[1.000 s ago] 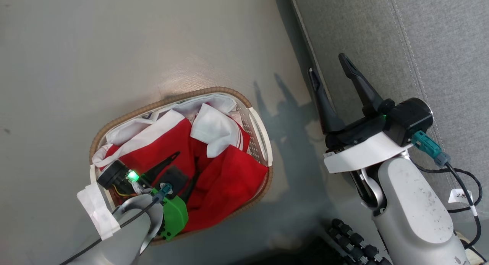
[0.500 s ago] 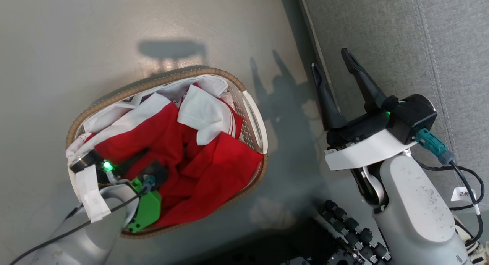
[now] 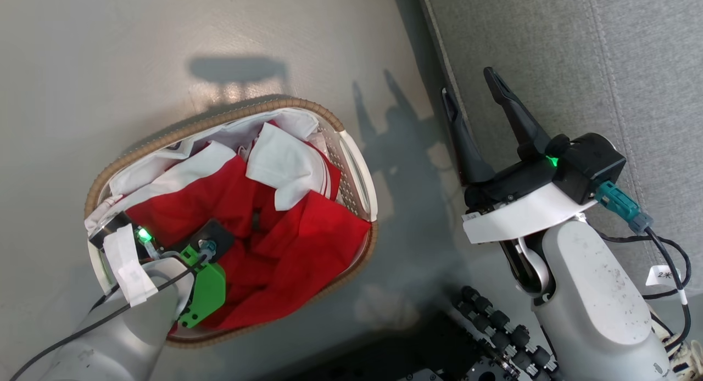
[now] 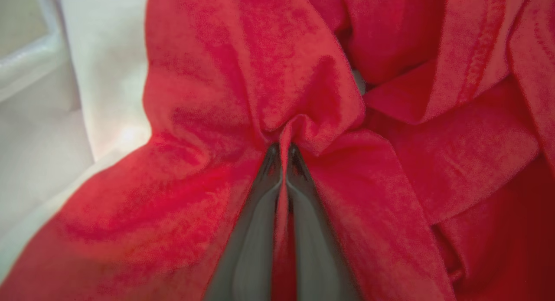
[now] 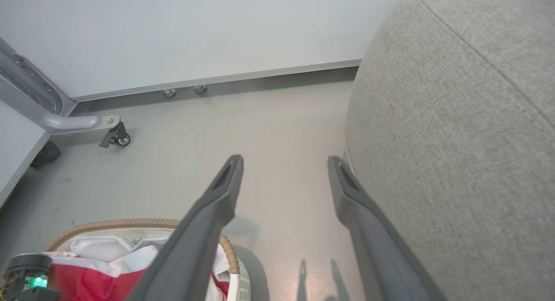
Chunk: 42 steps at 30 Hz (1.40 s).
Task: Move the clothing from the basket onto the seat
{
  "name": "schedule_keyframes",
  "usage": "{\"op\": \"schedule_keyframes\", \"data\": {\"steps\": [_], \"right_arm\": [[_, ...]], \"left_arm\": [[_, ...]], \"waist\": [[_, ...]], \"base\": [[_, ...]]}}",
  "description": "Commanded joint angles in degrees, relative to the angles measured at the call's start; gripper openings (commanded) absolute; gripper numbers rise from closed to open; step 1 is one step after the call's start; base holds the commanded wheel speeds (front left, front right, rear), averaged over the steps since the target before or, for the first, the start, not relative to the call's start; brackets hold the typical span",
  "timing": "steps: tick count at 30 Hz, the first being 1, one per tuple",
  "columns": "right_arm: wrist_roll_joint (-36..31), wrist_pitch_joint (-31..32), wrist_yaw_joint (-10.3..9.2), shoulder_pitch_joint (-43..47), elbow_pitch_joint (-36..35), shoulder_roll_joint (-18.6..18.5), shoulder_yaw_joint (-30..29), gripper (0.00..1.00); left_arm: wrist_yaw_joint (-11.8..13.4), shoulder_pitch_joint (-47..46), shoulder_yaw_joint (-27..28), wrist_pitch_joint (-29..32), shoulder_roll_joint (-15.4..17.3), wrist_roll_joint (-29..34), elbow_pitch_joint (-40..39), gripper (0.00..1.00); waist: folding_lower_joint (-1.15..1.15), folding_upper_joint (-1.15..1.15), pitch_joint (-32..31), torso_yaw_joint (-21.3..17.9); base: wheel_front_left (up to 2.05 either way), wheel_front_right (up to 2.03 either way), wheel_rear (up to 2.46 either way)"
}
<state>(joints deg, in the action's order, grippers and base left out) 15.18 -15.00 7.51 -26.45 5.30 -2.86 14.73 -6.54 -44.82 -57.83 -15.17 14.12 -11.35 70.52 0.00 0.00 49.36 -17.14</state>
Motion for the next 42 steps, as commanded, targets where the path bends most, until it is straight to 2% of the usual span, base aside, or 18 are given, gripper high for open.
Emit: {"op": "schedule_keyframes", "data": {"steps": [1,11,16,25,35,42], "right_arm": [[0.42,-0.27,-0.04,-0.39,0.3,-0.12,-0.07,1.0],[-0.13,-0.27,-0.04,1.52,2.8,-0.14,-0.29,1.0],[-1.29,-0.27,-0.04,2.99,4.44,-0.15,-0.67,1.0],[-3.26,-0.27,-0.04,7.58,7.53,-0.17,-1.96,1.0],[-3.62,-0.27,-0.04,12.53,9.75,-0.17,-2.19,1.0],[-3.95,-0.27,-0.04,15.7,11.1,-0.18,-1.65,1.0]], "left_arm": [[-0.16,0.72,0.35,0.02,-0.1,-0.97,-0.37,0.0],[1.56,7.42,6.59,0.02,-1.62,-6.58,-8.35,0.0],[1.43,11.42,8.97,0.03,-1.96,-7.6,-13.05,0.0],[2.63,19.88,15.17,0.02,-3.69,-6.75,-23.77,0.0],[2.0,29.48,24.34,0.01,-5.75,-3.36,-35.77,0.0],[0.93,32.73,29.71,0.01,-7.65,-0.94,-42.01,0.0]], "waist": [[0.0,0.0,-1.1,-0.11],[0.0,0.0,-10.66,1.09],[0.0,0.0,-16.63,2.56],[0.0,0.0,-27.64,6.32],[0.0,0.0,-36.91,9.07],[0.0,0.0,-42.02,9.86]], "base": [[0.0,0.0,0.0],[0.0,0.0,0.0],[0.0,0.0,0.0],[0.0,0.0,0.0],[0.0,0.0,0.0],[0.0,0.0,0.0]]}}
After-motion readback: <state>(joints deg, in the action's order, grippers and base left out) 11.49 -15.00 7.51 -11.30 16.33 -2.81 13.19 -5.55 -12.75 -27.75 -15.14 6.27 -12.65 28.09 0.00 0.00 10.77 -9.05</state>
